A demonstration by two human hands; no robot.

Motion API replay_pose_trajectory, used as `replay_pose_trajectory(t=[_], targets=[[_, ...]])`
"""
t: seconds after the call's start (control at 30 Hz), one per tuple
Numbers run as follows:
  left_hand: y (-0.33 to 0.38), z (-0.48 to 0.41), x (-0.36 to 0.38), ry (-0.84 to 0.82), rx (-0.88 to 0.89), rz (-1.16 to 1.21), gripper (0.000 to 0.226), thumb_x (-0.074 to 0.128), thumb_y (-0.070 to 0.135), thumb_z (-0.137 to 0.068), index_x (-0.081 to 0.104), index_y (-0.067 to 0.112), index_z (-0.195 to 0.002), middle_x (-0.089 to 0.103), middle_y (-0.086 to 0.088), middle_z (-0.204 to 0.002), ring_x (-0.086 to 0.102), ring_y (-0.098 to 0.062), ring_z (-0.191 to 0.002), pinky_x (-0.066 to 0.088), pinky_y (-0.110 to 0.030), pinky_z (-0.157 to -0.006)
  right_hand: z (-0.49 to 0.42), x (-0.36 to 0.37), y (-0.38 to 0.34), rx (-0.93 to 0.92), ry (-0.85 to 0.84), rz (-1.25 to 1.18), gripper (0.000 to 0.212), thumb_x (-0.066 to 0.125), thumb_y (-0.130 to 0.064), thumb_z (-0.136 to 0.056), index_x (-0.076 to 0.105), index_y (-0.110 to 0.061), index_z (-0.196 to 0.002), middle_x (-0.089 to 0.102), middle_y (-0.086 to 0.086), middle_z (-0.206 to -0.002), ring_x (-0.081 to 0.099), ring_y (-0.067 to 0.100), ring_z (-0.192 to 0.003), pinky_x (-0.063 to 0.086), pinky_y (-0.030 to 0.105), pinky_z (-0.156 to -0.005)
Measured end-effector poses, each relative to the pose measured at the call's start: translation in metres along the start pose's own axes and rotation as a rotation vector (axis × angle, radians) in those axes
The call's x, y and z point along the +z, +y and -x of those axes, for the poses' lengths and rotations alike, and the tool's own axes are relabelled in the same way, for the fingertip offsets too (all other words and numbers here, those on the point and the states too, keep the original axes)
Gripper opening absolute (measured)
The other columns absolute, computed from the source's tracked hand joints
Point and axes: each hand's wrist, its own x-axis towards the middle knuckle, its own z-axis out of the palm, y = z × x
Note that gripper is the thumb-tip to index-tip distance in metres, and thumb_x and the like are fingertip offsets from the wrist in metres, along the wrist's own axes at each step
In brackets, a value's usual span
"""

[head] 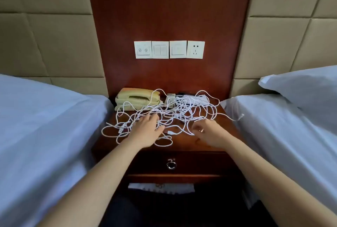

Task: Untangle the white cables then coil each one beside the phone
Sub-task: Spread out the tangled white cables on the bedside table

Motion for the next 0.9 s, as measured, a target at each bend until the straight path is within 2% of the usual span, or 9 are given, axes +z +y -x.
replay_pose_trajectory(t=[0.13, 0.3, 0.4, 0.5, 0.57, 0.63, 0.83, 0.9], targets=[[-0.005, -0.002, 0.037, 0.059, -0.063, -0.033, 0.055, 0.036, 0.046, -0.098, 0.027, 0.018, -0.144, 0.032, -0.005, -0.149, 0.031, -0.024, -0.137, 0.026, -0.044, -0.109, -0.009, 0.027, 0.013, 0.036, 0.060, -0.077, 0.019, 0.057, -0.018, -0.089, 0.064, -0.010, -0.105, 0.064, 0.005, -0.100, 0.057, 0.018, -0.080, 0.046, 0.031, -0.078], [-0.007, -0.017, 0.072, 0.082, -0.051, 0.010, 0.062, 0.037, 0.049, -0.096, 0.019, 0.019, -0.147, 0.027, -0.002, -0.152, 0.025, -0.022, -0.140, 0.021, -0.041, -0.111, -0.024, 0.053, 0.020, -0.013, 0.100, -0.207, 0.029, 0.059, -0.013, -0.090, 0.060, -0.013, -0.119, 0.057, -0.001, -0.104, 0.058, 0.015, -0.093, 0.047, 0.028, -0.085], [-0.007, -0.031, 0.085, 0.094, -0.031, -0.005, 0.067, 0.037, 0.053, -0.095, 0.013, 0.020, -0.148, 0.021, -0.003, -0.155, 0.022, -0.022, -0.141, 0.019, -0.043, -0.112, -0.034, 0.066, 0.030, -0.003, 0.150, -0.231, 0.031, 0.058, -0.010, -0.090, 0.059, -0.015, -0.121, 0.058, 0.000, -0.105, 0.058, 0.016, -0.096, 0.047, 0.026, -0.082], [-0.010, -0.048, 0.092, 0.149, -0.022, -0.039, 0.063, 0.034, 0.055, -0.095, 0.018, 0.022, -0.146, 0.026, 0.000, -0.152, 0.025, -0.020, -0.139, 0.019, -0.041, -0.111, -0.044, 0.075, 0.037, 0.005, 0.194, -0.236, 0.031, 0.055, -0.008, -0.092, 0.059, -0.012, -0.122, 0.059, 0.001, -0.108, 0.058, 0.015, -0.101, 0.046, 0.025, -0.087], [-0.013, -0.059, 0.096, 0.175, -0.030, -0.041, 0.060, 0.032, 0.056, -0.095, 0.023, 0.023, -0.144, 0.032, 0.001, -0.149, 0.028, -0.019, -0.137, 0.019, -0.040, -0.111, -0.051, 0.080, 0.041, -0.013, 0.172, -0.209, 0.032, 0.052, -0.010, -0.094, 0.057, -0.011, -0.125, 0.059, 0.002, -0.113, 0.055, 0.018, -0.106, 0.045, 0.029, -0.093], [-0.017, -0.072, 0.098, 0.189, -0.036, -0.047, 0.060, 0.030, 0.056, -0.095, 0.024, 0.023, -0.144, 0.034, 0.000, -0.147, 0.029, -0.019, -0.136, 0.020, -0.040, -0.111, -0.059, 0.082, 0.045, -0.026, 0.156, -0.162, 0.032, 0.049, -0.013, -0.096, 0.056, -0.011, -0.127, 0.058, 0.004, -0.116, 0.052, 0.019, -0.109, 0.041, 0.027, -0.094], [-0.023, -0.104, 0.101, 0.235, -0.022, -0.077, 0.052, 0.029, 0.054, -0.096, 0.029, 0.024, -0.139, 0.038, 0.000, -0.143, 0.032, -0.021, -0.134, 0.024, -0.037, -0.108, -0.078, 0.081, 0.057, 0.039, 0.154, -0.178, 0.030, 0.042, -0.018, -0.100, 0.059, -0.011, -0.124, 0.065, 0.007, -0.108, 0.050, 0.022, -0.107, 0.034, 0.024, -0.086], [-0.023, -0.108, 0.101, 0.257, -0.033, -0.093, 0.052, 0.029, 0.053, -0.096, 0.028, 0.024, -0.140, 0.038, -0.001, -0.144, 0.032, -0.021, -0.134, 0.024, -0.037, -0.108, -0.080, 0.078, 0.057, 0.086, 0.155, -0.249, 0.032, 0.042, -0.020, -0.100, 0.058, -0.013, -0.126, 0.065, 0.004, -0.114, 0.051, 0.019, -0.111, 0.031, 0.018, -0.083]])
